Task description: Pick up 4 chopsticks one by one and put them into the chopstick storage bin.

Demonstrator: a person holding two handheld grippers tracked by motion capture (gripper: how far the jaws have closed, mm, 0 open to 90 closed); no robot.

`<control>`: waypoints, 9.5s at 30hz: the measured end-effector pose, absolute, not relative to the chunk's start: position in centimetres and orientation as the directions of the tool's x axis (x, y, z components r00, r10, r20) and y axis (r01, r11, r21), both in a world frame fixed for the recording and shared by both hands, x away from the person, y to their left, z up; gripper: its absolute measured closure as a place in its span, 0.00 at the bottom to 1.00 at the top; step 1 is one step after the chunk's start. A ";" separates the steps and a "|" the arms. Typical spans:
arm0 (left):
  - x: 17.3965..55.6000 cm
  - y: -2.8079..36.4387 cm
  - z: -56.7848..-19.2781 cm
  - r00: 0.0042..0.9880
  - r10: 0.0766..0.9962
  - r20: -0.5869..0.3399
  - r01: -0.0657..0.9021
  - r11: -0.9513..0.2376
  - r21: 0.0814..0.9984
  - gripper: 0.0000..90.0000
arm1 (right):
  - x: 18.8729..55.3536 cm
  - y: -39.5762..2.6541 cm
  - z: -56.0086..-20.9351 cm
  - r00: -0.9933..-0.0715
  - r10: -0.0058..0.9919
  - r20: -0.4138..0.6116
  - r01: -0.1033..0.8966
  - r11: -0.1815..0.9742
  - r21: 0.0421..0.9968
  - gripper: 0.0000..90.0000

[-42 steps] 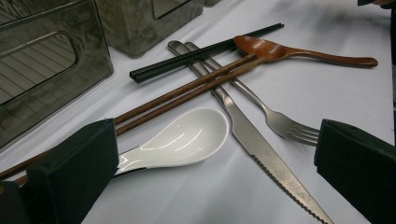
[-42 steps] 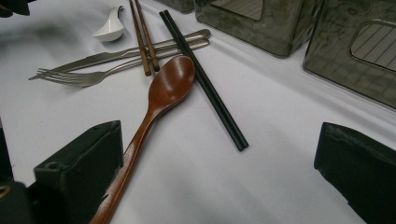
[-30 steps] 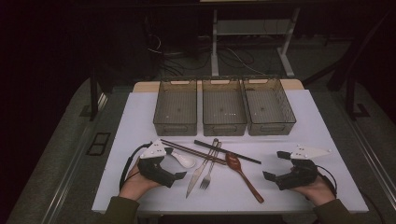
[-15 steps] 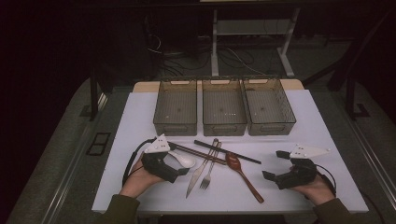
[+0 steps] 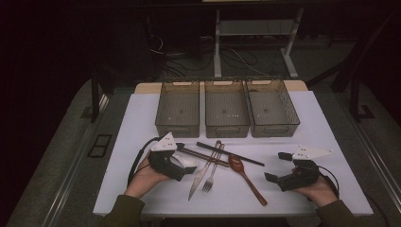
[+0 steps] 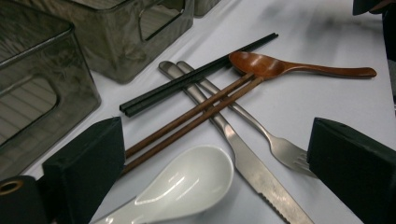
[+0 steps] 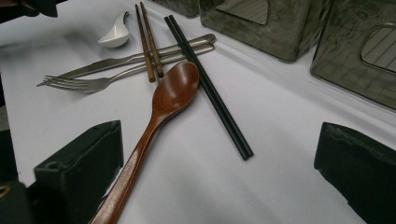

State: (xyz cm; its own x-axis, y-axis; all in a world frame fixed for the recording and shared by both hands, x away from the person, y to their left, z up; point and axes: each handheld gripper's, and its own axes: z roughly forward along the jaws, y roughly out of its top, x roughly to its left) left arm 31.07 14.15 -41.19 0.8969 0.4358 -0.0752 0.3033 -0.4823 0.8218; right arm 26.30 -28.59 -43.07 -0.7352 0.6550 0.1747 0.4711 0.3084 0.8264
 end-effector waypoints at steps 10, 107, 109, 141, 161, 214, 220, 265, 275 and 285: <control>32.7 12.7 -41.3 0.917 0.391 -0.076 0.288 -0.519 0.805 0.16 | 26.5 -28.7 -43.3 -0.734 0.655 0.181 0.478 0.308 0.823 0.01; 38.9 8.0 -43.6 0.999 -0.047 -0.001 -0.038 -0.817 0.575 0.76 | 26.9 -28.5 -43.2 -0.748 0.632 0.201 0.480 0.306 0.822 0.01; 38.9 8.0 -43.6 0.998 -0.055 -0.002 -0.044 -0.814 0.579 0.76 | 26.9 -28.5 -43.2 -0.749 0.631 0.202 0.480 0.307 0.822 0.01; 39.2 8.1 -43.3 0.995 -0.096 0.006 -0.081 -0.800 0.595 0.75 | 26.9 -28.5 -43.2 -0.748 0.632 0.204 0.482 0.305 0.821 0.01; 38.3 7.6 -42.7 0.990 -0.139 0.024 -0.127 -0.802 0.584 0.84 | 26.9 -28.5 -43.2 -0.748 0.632 0.205 0.483 0.305 0.821 0.01; 38.2 6.9 -42.2 0.981 -0.193 0.036 -0.180 -0.813 0.554 0.93 | 26.8 -28.5 -43.2 -0.748 0.631 0.205 0.483 0.306 0.820 0.01; 38.2 7.0 -41.3 0.987 -0.156 0.036 -0.149 -0.807 0.571 0.93 | 26.8 -28.6 -43.2 -0.749 0.631 0.203 0.482 0.307 0.821 0.01; 39.2 10.7 -35.6 0.930 0.358 -0.085 0.303 -0.615 0.728 0.93 | 27.0 -29.1 -43.4 -0.736 0.642 0.217 0.495 0.291 0.819 0.01; 40.0 11.9 -34.3 0.892 0.440 -0.105 0.356 -0.539 0.763 0.93 | 26.9 -29.1 -43.4 -0.734 0.644 0.217 0.495 0.287 0.820 0.01; 40.7 12.6 -33.3 0.856 0.506 -0.110 0.388 -0.488 0.782 0.93 | 26.8 -29.3 -43.4 -0.723 0.660 0.206 0.491 0.280 0.825 0.01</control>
State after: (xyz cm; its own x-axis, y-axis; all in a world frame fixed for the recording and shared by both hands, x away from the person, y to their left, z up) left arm 40.74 12.57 -33.30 0.8557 0.5058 -0.1095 0.3883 -0.4876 0.7819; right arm 26.82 -29.32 -43.37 -0.7229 0.6596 0.2058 0.4906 0.2803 0.8251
